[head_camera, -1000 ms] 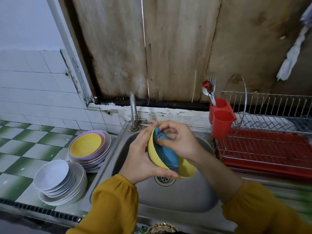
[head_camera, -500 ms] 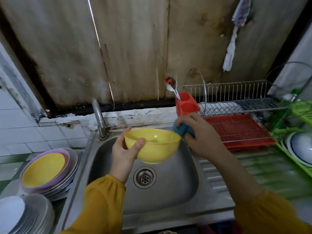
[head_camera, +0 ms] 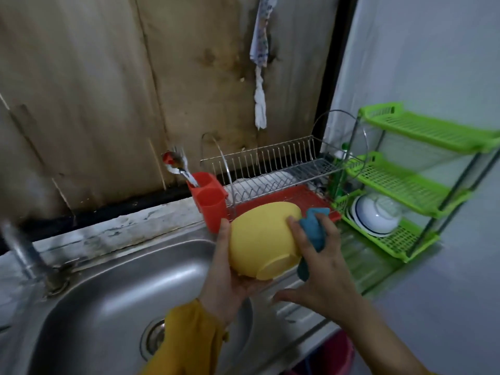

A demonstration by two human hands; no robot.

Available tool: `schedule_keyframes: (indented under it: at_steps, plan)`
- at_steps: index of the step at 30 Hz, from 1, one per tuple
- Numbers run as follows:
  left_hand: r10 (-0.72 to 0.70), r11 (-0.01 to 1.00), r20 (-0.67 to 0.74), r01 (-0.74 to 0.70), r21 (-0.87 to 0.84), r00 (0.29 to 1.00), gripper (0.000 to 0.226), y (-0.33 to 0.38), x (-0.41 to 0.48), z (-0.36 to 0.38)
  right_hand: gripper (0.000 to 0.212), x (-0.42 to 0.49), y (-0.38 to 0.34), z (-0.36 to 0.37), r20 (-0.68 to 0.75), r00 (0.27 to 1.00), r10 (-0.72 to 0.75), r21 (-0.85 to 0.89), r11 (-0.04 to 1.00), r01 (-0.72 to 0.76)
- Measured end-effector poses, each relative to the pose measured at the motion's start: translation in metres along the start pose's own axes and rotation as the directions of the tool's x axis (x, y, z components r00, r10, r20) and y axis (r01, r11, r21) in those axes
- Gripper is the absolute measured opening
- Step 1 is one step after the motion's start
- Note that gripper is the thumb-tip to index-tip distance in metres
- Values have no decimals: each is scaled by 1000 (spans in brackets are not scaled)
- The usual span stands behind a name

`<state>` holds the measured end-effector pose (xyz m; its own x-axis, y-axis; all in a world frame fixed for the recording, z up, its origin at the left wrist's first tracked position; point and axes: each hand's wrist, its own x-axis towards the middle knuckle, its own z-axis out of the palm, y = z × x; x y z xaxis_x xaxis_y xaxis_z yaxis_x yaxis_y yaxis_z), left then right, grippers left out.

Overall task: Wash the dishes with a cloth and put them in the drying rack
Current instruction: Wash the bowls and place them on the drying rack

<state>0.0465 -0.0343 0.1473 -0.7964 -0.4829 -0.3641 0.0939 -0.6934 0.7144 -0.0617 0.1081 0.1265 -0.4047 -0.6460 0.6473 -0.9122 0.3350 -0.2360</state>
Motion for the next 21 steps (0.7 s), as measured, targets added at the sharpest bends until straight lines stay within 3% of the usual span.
schedule_keyframes:
  at_steps: [2, 6, 10, 12, 15, 18, 21]
  plan:
    - [-12, 1000, 79, 10, 29, 997, 100, -8, 13, 26, 136, 2, 23, -11, -96, 995, 24, -85, 996, -32]
    - [-36, 962, 206, -22, 272, 978, 87, -24, 41, 73, 116, 5, 68, -31, -266, 955, 134, -88, 983, -163]
    - [89, 840, 348, -258, 478, 933, 98, -40, 75, 119, 111, 13, 112, -49, -285, 872, 397, 15, 912, -410]
    - [193, 674, 517, -496, 548, 834, 100, -50, 94, 137, 118, 16, 133, -52, -277, 791, 546, 101, 835, -541]
    - [165, 245, 746, -760, 603, 645, 108, -60, 127, 159, 122, 24, 164, -55, -185, 636, 749, 298, 659, -690]
    - [104, -63, 826, -825, 562, 554, 118, -58, 158, 183, 128, 32, 193, -57, -135, 574, 807, 391, 576, -718]
    - [135, -326, 875, -814, 482, 464, 120, -58, 187, 208, 127, 38, 216, -55, -77, 516, 853, 459, 490, -741]
